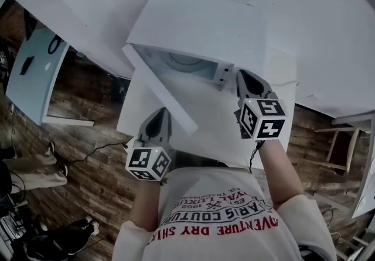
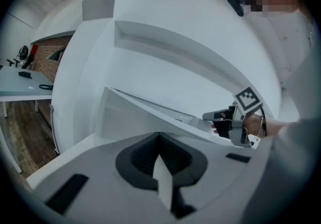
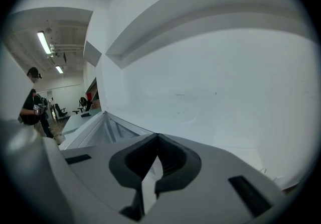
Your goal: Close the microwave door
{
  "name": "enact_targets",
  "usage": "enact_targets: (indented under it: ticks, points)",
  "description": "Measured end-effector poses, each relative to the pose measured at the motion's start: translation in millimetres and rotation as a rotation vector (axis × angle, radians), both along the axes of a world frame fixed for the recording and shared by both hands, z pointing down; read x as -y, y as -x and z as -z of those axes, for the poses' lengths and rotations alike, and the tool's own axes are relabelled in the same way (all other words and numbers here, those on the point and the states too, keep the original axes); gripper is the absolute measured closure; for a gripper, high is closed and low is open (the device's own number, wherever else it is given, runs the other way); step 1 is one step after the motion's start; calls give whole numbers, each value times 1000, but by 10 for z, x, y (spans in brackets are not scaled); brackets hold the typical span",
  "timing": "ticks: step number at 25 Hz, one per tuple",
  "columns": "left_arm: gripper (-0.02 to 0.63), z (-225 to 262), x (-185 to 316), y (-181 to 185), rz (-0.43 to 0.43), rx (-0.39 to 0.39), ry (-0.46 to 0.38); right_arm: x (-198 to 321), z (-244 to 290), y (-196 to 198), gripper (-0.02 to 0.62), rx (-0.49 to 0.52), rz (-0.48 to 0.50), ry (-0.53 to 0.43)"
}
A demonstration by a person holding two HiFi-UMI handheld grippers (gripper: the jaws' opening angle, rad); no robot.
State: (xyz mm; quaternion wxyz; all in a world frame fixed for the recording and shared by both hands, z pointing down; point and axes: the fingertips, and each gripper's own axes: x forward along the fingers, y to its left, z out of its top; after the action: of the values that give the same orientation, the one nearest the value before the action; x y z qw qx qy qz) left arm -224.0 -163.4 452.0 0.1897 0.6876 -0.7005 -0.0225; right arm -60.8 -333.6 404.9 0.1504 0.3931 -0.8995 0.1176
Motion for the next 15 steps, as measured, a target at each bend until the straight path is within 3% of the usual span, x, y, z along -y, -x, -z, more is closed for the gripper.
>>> enact_targets:
  ticks: [8, 15]
  points:
    - [604, -81, 504, -232, -202, -10, 21, 58, -6, -27, 583, -47, -35, -13]
    - [604, -82, 910, -335, -308, 31, 9, 147, -20, -171, 583, -81, -98, -22]
